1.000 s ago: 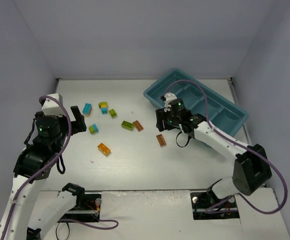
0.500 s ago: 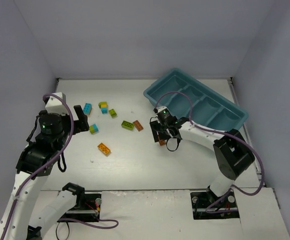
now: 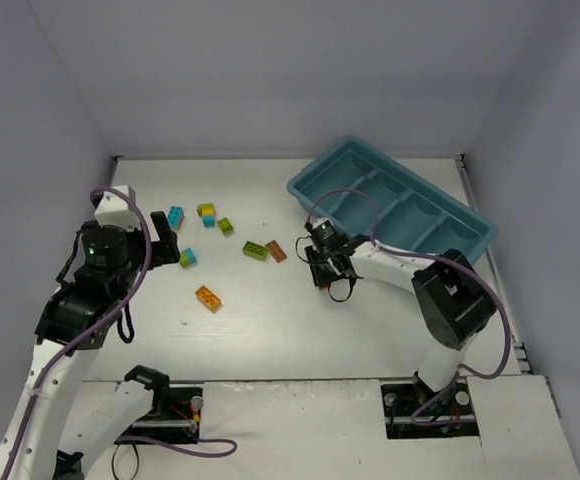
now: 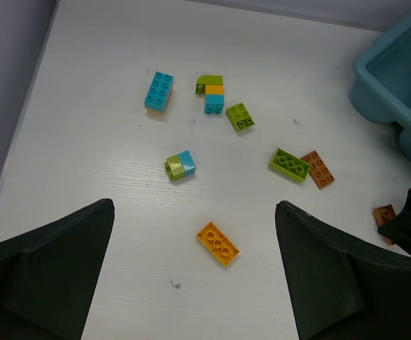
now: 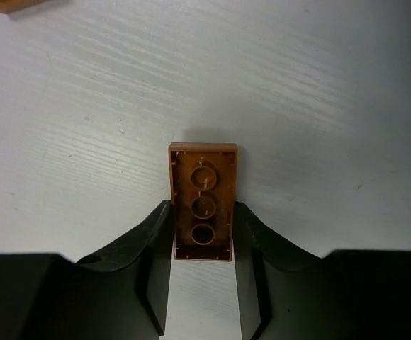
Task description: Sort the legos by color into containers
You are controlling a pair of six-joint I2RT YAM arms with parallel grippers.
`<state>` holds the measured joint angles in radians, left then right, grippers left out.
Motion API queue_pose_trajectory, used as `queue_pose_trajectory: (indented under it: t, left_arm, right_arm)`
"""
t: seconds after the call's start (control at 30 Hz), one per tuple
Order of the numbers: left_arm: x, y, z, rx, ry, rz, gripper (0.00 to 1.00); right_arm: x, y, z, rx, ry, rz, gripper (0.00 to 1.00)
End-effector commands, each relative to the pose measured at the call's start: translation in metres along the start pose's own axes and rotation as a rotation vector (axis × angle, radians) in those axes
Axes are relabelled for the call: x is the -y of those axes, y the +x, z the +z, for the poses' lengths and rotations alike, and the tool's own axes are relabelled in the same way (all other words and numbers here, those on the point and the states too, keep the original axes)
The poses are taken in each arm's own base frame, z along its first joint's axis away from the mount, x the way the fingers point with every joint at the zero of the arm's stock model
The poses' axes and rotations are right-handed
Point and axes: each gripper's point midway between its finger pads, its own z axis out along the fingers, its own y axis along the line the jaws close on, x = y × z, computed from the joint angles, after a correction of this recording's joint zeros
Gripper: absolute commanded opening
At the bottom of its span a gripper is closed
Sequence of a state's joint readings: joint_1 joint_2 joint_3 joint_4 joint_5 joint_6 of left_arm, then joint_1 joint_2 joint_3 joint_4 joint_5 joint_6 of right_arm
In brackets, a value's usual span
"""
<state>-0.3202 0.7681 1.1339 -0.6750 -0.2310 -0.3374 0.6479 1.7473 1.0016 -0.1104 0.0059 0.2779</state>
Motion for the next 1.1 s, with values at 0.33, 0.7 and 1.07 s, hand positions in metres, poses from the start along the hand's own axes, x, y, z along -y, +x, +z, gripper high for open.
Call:
queue_pose_trajectory:
  t: [0.33,0.7,1.07]
  left_arm:
    - [0.005,-0.002,0.000,0.021,0.030,-0.014,0.89]
    - [0.004,0.003,-0.015,0.026,0.050,-0.073,0.89]
    - [-0.002,0.013,-0.024,0.015,0.045,-0.087,0.89]
  right_arm:
    - [0.030,-0.256,-0.126,0.629,0.086,0.191,0.00]
    - [0.083,-0.323,-0.080,0.702,0.168,0.409,0.03]
    - [0.104,-0.336,-0.047,0.691,0.221,0.384,0.57]
